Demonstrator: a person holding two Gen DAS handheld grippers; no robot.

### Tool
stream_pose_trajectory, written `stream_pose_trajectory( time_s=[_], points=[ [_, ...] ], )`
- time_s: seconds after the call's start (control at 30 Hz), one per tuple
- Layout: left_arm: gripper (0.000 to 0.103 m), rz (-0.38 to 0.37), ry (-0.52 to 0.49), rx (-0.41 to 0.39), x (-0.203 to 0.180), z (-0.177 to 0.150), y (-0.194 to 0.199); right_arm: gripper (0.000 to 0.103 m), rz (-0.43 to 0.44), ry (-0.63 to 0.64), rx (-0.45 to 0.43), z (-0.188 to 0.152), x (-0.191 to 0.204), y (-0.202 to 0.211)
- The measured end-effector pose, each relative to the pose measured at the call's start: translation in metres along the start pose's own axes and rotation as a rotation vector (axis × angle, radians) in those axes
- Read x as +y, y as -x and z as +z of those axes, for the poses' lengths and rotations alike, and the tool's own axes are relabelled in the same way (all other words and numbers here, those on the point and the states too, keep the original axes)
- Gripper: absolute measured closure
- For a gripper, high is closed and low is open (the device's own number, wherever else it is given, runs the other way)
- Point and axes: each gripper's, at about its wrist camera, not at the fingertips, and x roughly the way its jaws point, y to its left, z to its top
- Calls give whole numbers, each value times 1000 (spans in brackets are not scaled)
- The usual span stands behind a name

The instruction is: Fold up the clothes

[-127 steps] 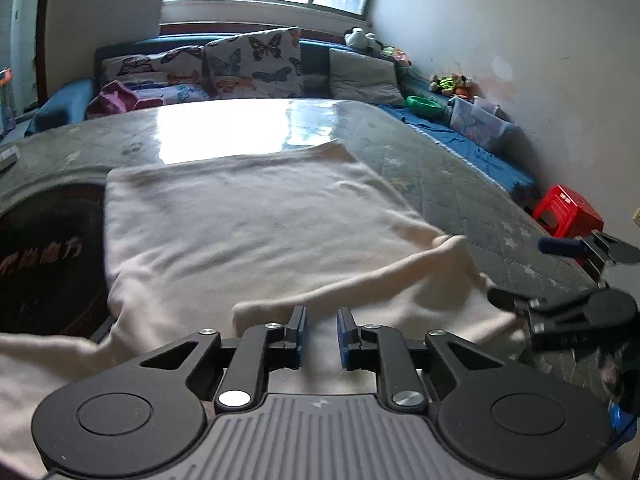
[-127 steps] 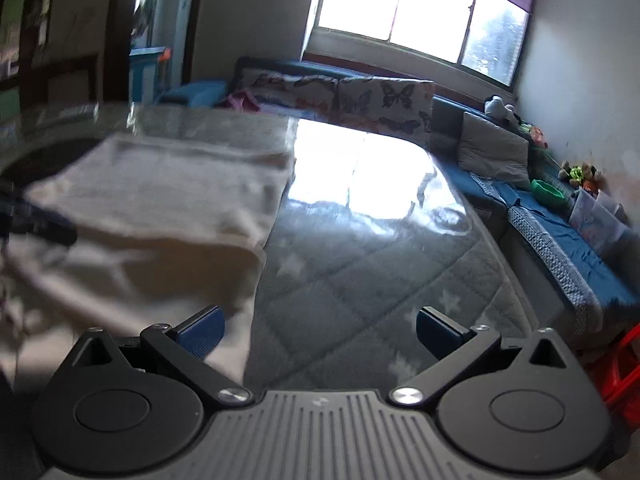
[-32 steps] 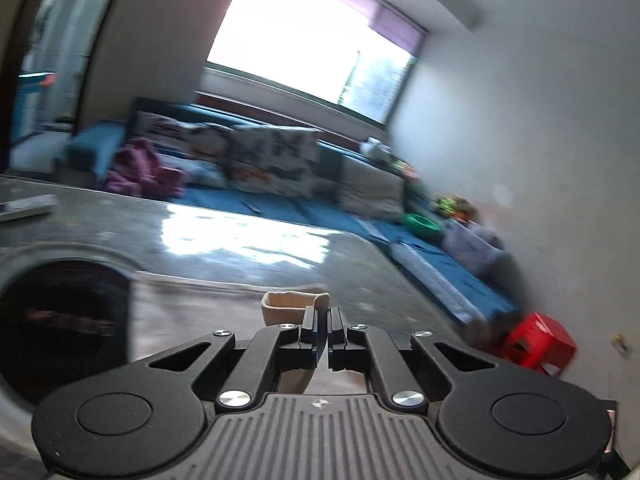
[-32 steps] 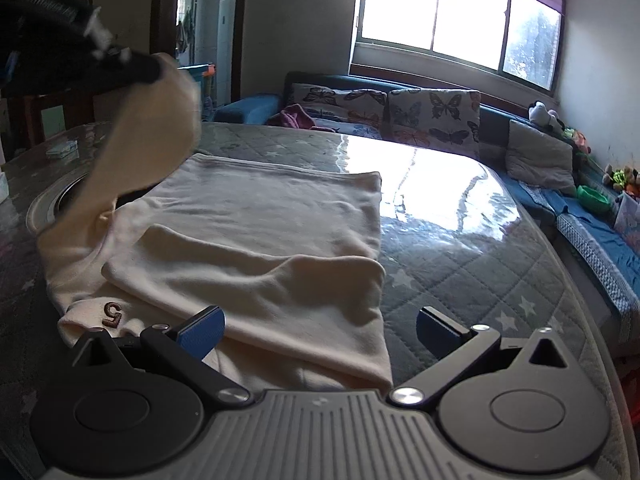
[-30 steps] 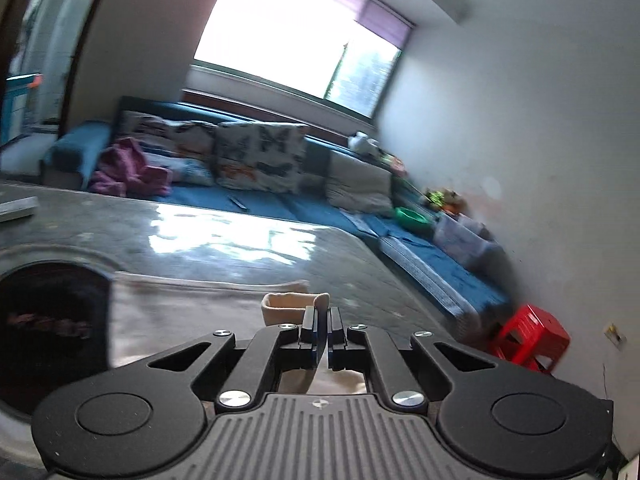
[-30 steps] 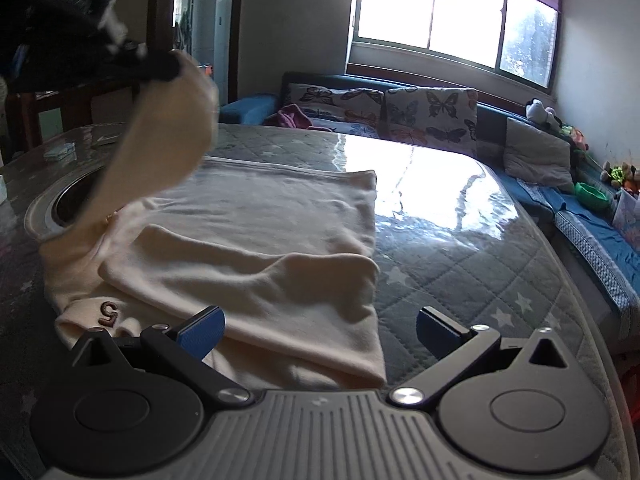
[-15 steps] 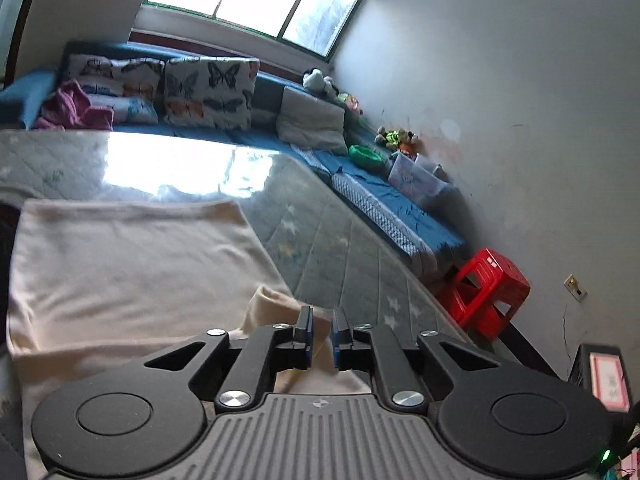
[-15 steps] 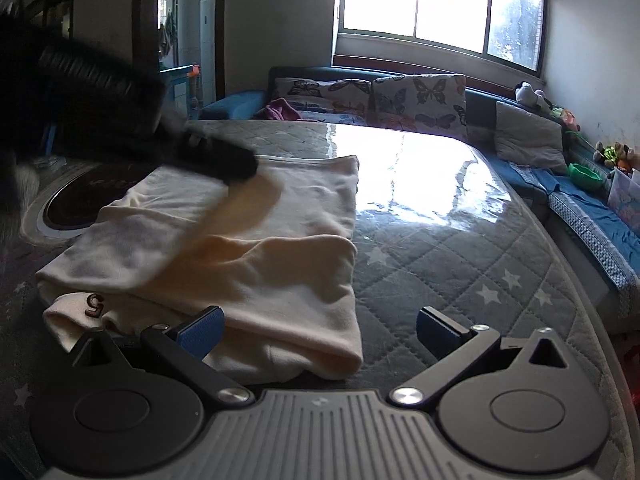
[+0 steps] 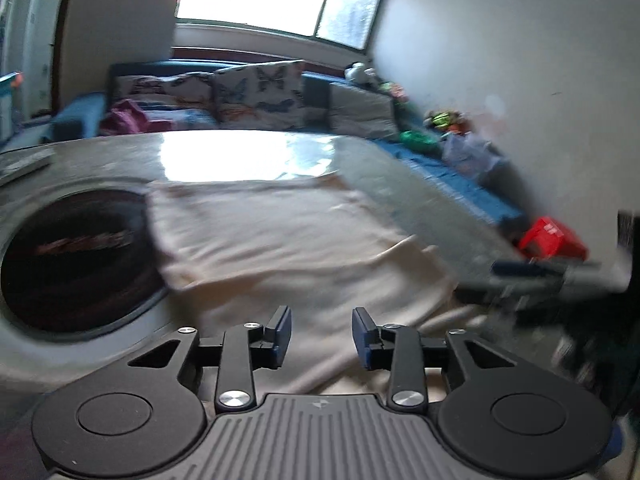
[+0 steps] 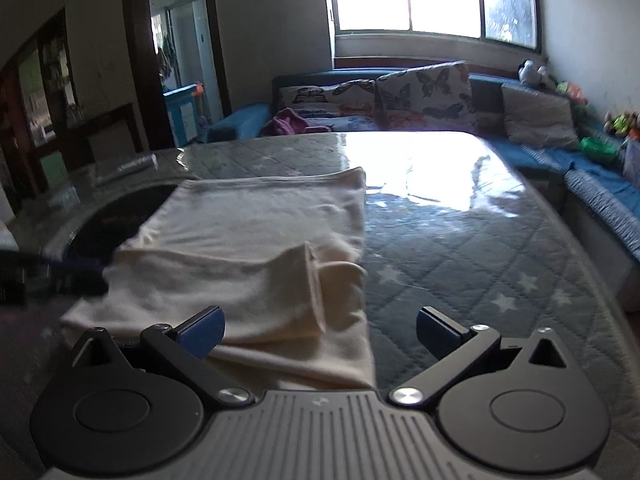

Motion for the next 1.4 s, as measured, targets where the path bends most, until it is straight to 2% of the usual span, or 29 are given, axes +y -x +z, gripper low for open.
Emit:
stream_pose_trajectory(
  time_s=[0.27,0.4,0.53,0.57,0.77,0.97,1.0,1.07,1.17,1.3,1.4],
  points=[
    [64,71,-3,17,19,-19,15,23,66,-94,80,5,-9,-26],
    [67,88,0,26,24,-23,12,33,56,-102,90,5,-9,-29],
    [93,99,1,20,27,-25,11,48,56,-110,91,6,-10,-30],
    [95,101,1,19,28,-25,10,53,54,-109,88,7,-10,-29],
    [98,103,45,-11,36,-25,19,55,36,-99,45,15,-13,-17],
    [98,129,107,5,45,-29,19,55,63,-49,60,11,0,-22],
    [98,130,110,6,45,-29,20,57,69,-43,67,9,2,-25],
    [98,127,108,2,44,-28,22,70,90,-43,77,7,5,-29],
    [98,133,102,0,45,-26,24,74,108,-56,86,5,6,-32],
    [94,133,113,17,49,-22,25,71,100,-30,89,7,6,-28],
    [94,132,108,-5,49,-15,29,71,84,-22,59,13,3,-19]
  ],
)
